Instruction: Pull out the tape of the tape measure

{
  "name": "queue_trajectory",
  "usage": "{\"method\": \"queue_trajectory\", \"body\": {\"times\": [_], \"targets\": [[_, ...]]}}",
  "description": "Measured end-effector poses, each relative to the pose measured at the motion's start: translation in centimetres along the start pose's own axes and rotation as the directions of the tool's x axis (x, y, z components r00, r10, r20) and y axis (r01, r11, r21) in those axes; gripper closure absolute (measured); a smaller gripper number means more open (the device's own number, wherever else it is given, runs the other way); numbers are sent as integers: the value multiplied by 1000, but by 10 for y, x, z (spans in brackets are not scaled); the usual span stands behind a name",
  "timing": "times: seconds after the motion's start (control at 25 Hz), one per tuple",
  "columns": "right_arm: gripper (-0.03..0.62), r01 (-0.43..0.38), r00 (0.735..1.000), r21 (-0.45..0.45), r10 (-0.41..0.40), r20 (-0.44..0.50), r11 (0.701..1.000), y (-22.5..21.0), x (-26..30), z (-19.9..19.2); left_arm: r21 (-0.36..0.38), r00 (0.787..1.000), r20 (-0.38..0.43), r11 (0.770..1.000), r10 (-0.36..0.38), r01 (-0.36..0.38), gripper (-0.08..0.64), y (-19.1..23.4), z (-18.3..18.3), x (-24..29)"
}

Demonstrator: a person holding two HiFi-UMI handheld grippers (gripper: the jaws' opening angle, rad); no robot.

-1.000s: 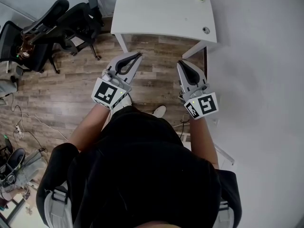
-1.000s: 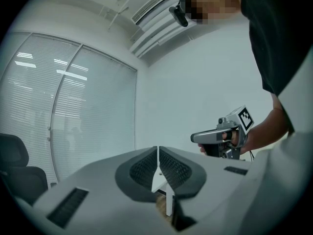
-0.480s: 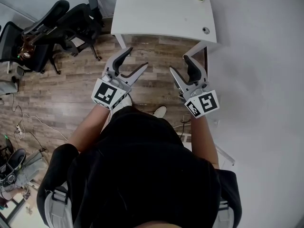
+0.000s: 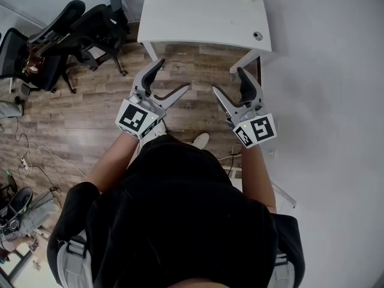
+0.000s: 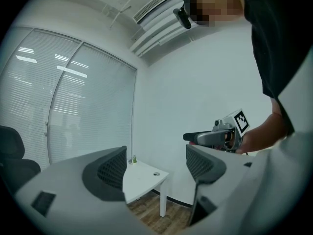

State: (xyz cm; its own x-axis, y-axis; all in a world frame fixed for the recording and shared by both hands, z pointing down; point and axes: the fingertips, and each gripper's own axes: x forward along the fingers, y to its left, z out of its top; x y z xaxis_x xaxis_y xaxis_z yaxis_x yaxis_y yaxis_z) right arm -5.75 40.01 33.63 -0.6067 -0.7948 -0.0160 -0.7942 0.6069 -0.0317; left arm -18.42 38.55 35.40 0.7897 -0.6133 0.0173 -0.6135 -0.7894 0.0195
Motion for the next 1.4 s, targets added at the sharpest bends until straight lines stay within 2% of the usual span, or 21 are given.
{"method": "queue_trajectory", "body": {"times": [0.36,0.52,0.92,1.24,1.4], "targets": [[232,-26,1000,18,27,-11,999,-11,-28,-6,4,1000,-23,1000,-2,2,183,-30,-2,14],[232,-42,999,7,42,-6,999,-20,-43,-5,6,999,-46,1000,21,-20,183,-44,-4,22],[233,-92,996,25,92,-22,995,-48,-80,-15,23,997,-27,997,74,-73,183,-81,-3,50],[233,-105,993,43,107,-43,994,-70,-64,-26,17,994,-56,995,95,-94,192,-63,-13,70],[233,-101,993,34,103,-49,994,-88,-36,-30,25,996,-17,996,87,-86,195,-35,-8,91]]}}
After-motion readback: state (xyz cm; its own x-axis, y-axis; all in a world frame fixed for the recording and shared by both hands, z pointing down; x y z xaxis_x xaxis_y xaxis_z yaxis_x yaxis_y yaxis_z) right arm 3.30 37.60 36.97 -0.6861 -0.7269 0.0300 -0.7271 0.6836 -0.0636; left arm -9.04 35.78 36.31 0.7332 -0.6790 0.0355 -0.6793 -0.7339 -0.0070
